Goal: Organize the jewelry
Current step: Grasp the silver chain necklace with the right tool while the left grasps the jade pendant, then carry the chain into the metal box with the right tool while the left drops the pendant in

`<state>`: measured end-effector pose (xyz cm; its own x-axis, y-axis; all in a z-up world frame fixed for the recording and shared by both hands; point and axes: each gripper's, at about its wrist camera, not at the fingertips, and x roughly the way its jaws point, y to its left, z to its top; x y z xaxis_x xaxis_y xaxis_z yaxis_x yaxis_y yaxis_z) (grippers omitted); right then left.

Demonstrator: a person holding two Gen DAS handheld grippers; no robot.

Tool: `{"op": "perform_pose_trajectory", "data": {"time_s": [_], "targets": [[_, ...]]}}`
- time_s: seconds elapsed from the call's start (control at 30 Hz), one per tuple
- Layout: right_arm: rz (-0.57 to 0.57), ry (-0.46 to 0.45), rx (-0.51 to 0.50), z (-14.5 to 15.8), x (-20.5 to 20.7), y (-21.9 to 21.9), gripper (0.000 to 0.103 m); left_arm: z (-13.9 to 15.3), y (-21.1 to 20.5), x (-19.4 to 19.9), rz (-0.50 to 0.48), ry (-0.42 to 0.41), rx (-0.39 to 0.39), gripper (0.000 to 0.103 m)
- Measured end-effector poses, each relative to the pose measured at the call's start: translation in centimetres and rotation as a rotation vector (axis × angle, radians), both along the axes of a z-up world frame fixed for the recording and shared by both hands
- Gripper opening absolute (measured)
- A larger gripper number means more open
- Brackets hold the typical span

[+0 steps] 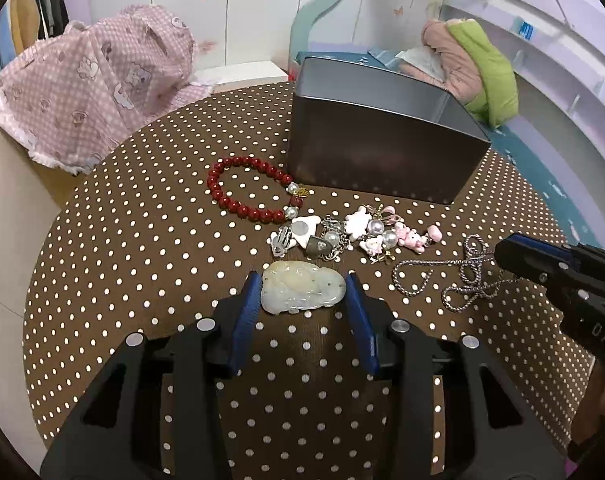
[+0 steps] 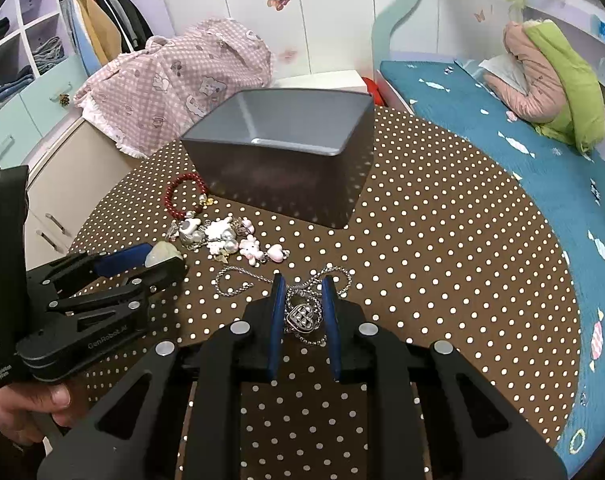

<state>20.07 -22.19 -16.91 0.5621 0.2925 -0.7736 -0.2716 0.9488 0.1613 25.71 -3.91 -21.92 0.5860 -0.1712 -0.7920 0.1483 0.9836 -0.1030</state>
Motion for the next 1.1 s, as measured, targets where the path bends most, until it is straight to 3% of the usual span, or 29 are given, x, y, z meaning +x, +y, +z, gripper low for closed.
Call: {"op": "perform_pose_trajectory", "data": {"time_s": [0.4,0.77,1.1], "targets": [[0.024,-0.056,0.002,3.0,-0.4,-0.5,0.017,2.6,1.8,-1.8,0.008,-0.047,-0.039,0.042],[0.104,-0.228,0.009,10.9,-0.2,1.2,0.017,11.0,2.6,-2.0,-0.001,-0.236,-0.021,0.042],[0.115,-0.397,-0.009,18.9,2.7,1.4,0.017,18.9,1.4,1.1,-0.046,-0.379,-0.035,0.042]]}}
